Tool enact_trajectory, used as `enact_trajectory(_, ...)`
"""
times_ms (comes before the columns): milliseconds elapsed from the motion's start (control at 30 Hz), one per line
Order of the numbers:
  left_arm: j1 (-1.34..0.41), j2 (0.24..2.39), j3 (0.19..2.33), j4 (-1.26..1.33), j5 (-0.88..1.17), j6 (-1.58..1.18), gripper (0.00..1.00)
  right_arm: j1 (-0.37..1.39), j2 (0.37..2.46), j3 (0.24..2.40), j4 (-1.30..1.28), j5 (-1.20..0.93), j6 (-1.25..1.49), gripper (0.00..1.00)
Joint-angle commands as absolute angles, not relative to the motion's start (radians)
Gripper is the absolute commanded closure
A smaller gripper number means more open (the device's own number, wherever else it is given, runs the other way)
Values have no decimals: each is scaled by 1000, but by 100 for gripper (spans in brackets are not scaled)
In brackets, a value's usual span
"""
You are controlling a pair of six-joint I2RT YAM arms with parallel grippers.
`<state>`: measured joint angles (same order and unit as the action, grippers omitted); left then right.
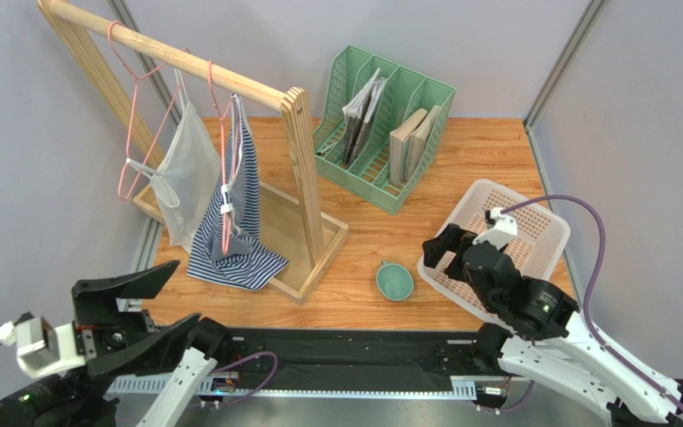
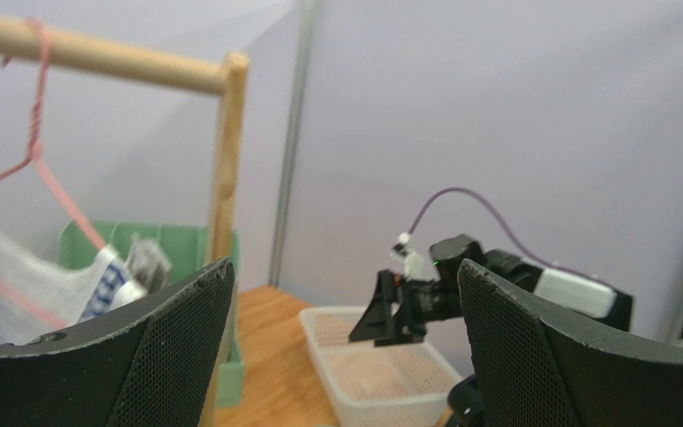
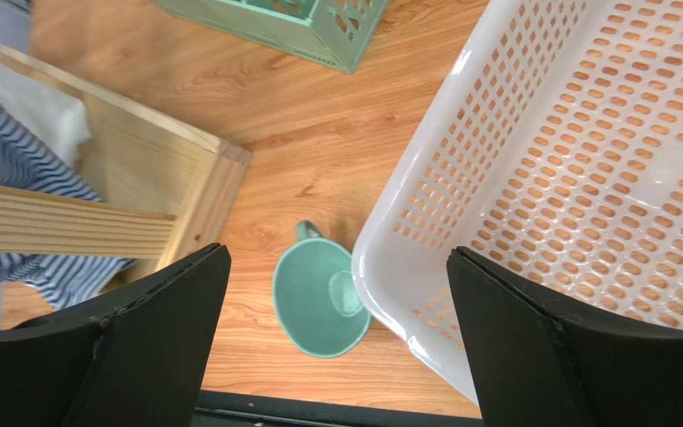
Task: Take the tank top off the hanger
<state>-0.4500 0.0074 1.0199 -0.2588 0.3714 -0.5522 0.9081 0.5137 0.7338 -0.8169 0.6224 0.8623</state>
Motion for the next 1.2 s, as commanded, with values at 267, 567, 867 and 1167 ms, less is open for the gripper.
enact_trajectory(267, -451, 70, 1291, -1087, -193, -506, 1, 908, 674, 914, -1028, 577, 875, 0)
enact_trajectory(567, -462, 232, 1451, -1165, -58, -436, 1, 908, 474, 853, -1055, 600, 936, 0)
enact_trajectory(867, -489, 493, 1615, -1031, -34, -442, 1, 908, 394, 828, -937, 410, 784, 0)
enact_trajectory(1167, -489, 966, 2023, -1084, -93, -328, 12, 908, 451, 845, -902, 238, 753, 0)
